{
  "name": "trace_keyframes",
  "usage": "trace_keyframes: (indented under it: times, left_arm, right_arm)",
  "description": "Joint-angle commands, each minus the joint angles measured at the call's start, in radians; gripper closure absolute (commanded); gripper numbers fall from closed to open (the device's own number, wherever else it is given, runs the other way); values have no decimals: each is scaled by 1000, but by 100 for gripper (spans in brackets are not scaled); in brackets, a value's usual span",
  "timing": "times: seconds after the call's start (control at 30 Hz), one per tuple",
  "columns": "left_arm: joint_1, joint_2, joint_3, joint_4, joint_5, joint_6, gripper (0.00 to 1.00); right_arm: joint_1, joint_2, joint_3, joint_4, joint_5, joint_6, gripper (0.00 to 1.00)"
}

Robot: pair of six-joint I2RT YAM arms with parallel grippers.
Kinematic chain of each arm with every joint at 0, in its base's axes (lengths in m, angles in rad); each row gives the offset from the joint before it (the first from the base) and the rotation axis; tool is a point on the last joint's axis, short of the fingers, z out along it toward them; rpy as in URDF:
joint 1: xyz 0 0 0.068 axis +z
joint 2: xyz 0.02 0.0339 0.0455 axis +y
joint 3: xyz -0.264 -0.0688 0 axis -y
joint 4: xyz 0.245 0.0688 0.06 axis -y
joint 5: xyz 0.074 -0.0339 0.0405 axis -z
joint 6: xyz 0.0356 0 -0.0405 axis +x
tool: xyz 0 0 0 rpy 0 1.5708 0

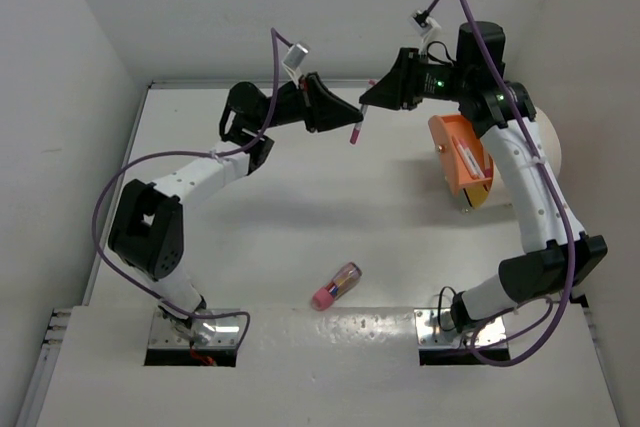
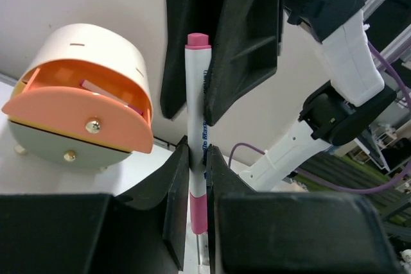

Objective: Sort the stationery into containers
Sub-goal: Pick up the pen from the center of the board, then place the pen in the drawer.

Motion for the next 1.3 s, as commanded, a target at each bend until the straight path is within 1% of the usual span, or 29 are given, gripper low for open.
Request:
trace_keyframes:
  times: [0.0,0.03,0.07,0.1,0.13,0.17,0.2,0.23,0.27,0.3,0.33,0.37,0.4,0.43,0.47,0.5,0.53,0.57,0.67,0.7,0.8,0.87,1.03,1.27]
  left_arm:
    - [-22,10,7,75,-12,-30,100]
    - [-25,12,9,74,-9,-29,100]
    - [-30,13,13,71,-9,-27,100]
    - [-31,13,17,40,-9,-19,94]
    - [-31,10,23,10,-6,23,81]
    - [-30,6,33,-35,0,57,54]
    - [-30,3,58,-176,3,103,42]
    - [-25,-4,76,-271,-9,235,29]
    - [-19,-13,93,-373,-18,311,5]
    - [-17,-17,118,-532,-46,464,0]
    - [-14,-19,130,-610,-62,535,0]
    - [-7,-14,141,-680,-82,580,0]
    - [-5,-13,145,-751,-95,615,0]
    - [-10,-10,148,-776,-128,667,0]
    - [-16,-10,149,-811,-147,692,0]
    - [-22,-8,152,-828,-179,738,0]
    - [-42,1,170,-845,-190,760,0]
    - [-54,7,181,-871,-196,775,0]
    - [-88,41,198,-871,-213,786,0]
    - [-97,58,201,-865,-215,783,0]
    - [-115,78,219,-856,-231,786,0]
    - [-123,84,225,-841,-239,788,0]
    - [-137,110,221,-807,-245,765,0]
    - [-157,142,250,-787,-264,749,0]
  right_arm:
    - [9,-24,-2,58,-5,17,75]
    - [9,-22,0,59,6,14,83]
    - [7,-22,7,40,16,-9,99]
    - [6,-22,16,20,35,-20,100]
    - [1,-24,33,1,62,-35,100]
    - [-17,-24,47,-34,67,-69,100]
    - [-33,-24,82,-63,75,-86,100]
    - [-51,-22,110,-94,82,-110,100]
    - [-97,-21,136,-165,107,-165,100]
    - [-121,-15,192,-203,125,-196,100]
    - [-146,-8,232,-296,141,-242,100]
    - [-183,4,277,-353,198,-339,100]
    - [-195,30,373,-414,229,-389,100]
    - [-207,44,417,-525,263,-438,100]
    - [-221,53,476,-581,339,-546,100]
    - [-224,58,484,-627,378,-581,100]
    - [-253,52,474,-681,410,-634,100]
    - [-258,38,424,-697,470,-661,100]
    - [-258,-13,328,-706,578,-736,100]
    - [-260,-16,320,-721,643,-748,100]
    - [-264,13,326,-773,722,-796,100]
    - [-280,24,299,-766,733,-813,100]
    - [-281,19,167,-648,754,-827,100]
    - [-283,67,109,-571,733,-798,100]
